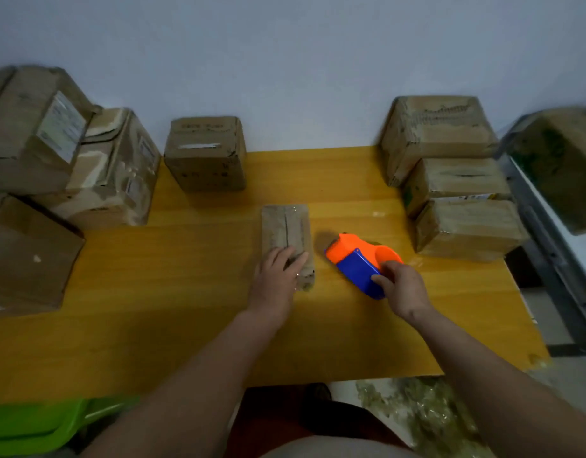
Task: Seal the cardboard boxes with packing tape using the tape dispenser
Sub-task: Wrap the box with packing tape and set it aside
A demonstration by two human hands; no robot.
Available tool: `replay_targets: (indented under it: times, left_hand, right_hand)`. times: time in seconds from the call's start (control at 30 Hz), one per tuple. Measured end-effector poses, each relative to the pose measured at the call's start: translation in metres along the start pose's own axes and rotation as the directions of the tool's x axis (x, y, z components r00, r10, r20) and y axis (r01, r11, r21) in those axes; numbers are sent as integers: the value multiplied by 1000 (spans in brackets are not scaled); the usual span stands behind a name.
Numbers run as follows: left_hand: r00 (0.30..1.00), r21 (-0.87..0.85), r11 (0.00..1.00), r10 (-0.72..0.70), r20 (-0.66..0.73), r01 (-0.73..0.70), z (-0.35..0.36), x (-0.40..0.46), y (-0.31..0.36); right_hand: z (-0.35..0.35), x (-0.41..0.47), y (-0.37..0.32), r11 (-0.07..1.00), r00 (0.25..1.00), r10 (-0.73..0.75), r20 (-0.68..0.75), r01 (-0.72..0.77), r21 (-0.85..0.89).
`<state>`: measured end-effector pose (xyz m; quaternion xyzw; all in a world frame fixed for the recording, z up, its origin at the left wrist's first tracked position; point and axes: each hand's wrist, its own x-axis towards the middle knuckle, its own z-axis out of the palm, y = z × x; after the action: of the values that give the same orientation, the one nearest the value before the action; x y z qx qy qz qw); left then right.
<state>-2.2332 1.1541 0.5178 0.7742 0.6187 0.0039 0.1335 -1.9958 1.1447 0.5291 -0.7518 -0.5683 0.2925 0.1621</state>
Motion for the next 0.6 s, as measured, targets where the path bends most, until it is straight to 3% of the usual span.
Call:
replay_targets:
  times: [0.13, 0.23, 0.3, 0.37, 0.5, 0.6]
  left_hand:
    - [990, -203, 973, -128, -62, 114, -24, 11, 15]
    - [971, -511, 850, -212, -114, 126, -49, 18, 27]
    - [979, -757, 630, -196, 59, 172, -68, 22, 36]
    - [959, -858, 428, -151, 241, 283, -79, 23, 41]
    - [925, -895, 239, -37, 378, 375, -86, 15, 36]
    - [899, -880, 222, 34, 437, 419, -88, 7, 30]
  right_hand:
    - [-25, -15, 1, 972, 993, -114, 29, 105, 212]
    - [-44, -27, -2, 915, 978, -188, 91, 141, 378]
    - [-53, -34, -4, 892, 960, -238, 150, 155, 424]
    - [-59, -40, -7, 870, 936, -285, 207, 162, 466]
    - [-65, -47, -10, 835, 906, -312, 285, 119, 536]
    - [-68, -48, -13, 844, 867, -330, 372, 95, 528]
